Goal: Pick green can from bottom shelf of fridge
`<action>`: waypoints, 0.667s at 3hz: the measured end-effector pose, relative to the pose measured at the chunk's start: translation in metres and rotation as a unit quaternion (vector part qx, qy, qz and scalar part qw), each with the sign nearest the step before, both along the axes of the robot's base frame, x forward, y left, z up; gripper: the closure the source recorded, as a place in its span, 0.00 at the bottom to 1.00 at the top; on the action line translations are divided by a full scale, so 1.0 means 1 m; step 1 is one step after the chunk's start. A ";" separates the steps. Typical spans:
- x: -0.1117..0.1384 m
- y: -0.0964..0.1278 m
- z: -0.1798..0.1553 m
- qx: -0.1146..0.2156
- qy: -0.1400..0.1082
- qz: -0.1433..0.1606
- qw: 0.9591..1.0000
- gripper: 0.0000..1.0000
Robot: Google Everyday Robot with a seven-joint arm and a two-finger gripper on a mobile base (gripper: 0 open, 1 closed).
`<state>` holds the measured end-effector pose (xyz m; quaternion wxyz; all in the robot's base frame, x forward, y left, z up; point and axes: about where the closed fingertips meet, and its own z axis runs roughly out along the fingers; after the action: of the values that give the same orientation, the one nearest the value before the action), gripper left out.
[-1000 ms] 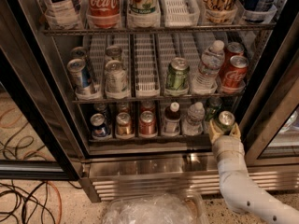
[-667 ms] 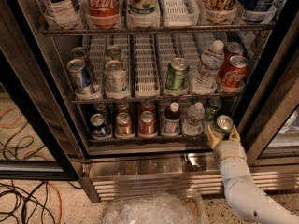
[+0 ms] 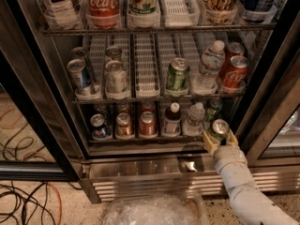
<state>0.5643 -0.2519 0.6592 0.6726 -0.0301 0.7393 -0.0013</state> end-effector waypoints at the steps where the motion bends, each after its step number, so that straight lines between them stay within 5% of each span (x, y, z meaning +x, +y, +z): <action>1: -0.004 0.014 0.005 -0.014 -0.002 0.035 0.999 1.00; 2: -0.017 0.040 0.015 -0.033 -0.008 0.099 0.994 1.00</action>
Offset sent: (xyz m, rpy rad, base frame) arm -0.0407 0.0777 0.0233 -0.1362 -0.0267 0.3928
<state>0.5476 -0.2118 0.6739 0.6736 -0.1257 0.7272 0.0408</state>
